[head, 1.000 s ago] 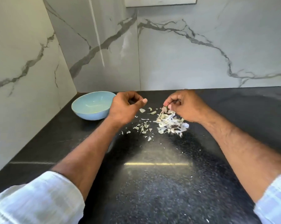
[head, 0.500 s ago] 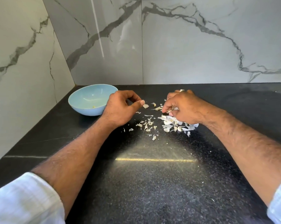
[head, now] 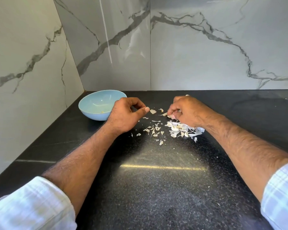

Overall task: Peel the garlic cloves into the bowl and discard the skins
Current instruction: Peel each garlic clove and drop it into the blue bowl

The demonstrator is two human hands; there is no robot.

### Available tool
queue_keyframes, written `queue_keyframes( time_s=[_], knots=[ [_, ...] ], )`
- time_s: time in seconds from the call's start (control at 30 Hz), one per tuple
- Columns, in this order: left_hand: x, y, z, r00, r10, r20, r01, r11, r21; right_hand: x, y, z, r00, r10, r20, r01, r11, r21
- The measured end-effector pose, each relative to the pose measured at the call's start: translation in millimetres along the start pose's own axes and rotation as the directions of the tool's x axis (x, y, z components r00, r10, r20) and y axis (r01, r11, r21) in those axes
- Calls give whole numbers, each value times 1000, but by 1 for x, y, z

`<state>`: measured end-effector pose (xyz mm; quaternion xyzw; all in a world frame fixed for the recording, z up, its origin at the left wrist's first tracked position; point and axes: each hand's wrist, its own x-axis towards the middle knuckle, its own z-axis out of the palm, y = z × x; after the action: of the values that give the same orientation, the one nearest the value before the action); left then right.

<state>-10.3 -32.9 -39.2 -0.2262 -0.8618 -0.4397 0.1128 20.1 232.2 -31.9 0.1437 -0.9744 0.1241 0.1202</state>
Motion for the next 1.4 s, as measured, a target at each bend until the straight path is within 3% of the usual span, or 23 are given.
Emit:
queue_keyframes(
  time_s=[0.17,0.33,0.57,0.7,0.87,1.03,1.1,1.23,1.4],
  knots=[
    [4,-1,4,1000,-9,25,9,1000,2,3,0,-2,995,-86,-40,80,987,-139],
    [5,-2,5,999,-12,39,12,1000,-17,-3,-17,-9,976,-46,-213,65,994,86],
    [0,-10,-17,997,-74,34,74,997,0,5,-57,-7,986,53,-158,3,942,335],
    [-4,-14,-31,990,-138,18,138,990,5,15,-89,1,995,53,-89,-26,960,279],
    [-4,-15,-32,980,-168,109,165,986,35,16,-102,10,998,-4,-59,14,986,165],
    [2,-18,-40,976,-162,144,152,985,77,17,-82,7,996,47,-75,-22,953,302],
    [1,-18,-41,973,-162,163,151,986,77,18,-79,7,996,58,-67,-27,918,396],
    [-1,-14,-38,972,-121,202,151,979,-140,18,-75,4,981,184,-68,-89,727,681],
    [-4,-6,-31,976,-89,196,142,950,-279,12,-66,4,971,231,-61,-98,616,781]
  ],
)
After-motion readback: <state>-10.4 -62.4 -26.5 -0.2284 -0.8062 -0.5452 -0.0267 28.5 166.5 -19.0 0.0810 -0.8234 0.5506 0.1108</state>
